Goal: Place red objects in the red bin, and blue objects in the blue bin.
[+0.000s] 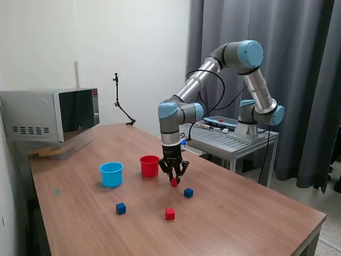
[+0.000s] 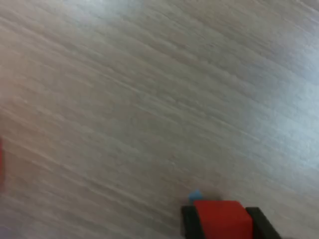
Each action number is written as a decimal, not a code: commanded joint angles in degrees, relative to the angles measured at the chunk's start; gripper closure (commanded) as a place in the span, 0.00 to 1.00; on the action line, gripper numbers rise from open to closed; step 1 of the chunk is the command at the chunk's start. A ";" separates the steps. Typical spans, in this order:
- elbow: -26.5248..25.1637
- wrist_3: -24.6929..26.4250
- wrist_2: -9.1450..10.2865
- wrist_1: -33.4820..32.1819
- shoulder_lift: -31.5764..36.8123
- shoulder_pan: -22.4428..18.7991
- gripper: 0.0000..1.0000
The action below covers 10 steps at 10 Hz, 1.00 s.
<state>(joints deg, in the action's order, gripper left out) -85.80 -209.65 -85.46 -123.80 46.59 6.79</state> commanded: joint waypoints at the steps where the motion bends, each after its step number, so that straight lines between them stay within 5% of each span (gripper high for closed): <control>1: 0.45 0.82 -1.72 0.05 0.69 -0.46 1.00; 3: 0.89 0.99 -1.81 0.14 2.35 -0.73 1.00; 7: 2.21 3.37 -5.41 1.44 5.95 -1.07 1.00; 10: 3.09 4.33 -5.42 1.63 7.89 -1.08 1.00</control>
<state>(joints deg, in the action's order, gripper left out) -83.14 -206.01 -90.77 -122.33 53.39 5.75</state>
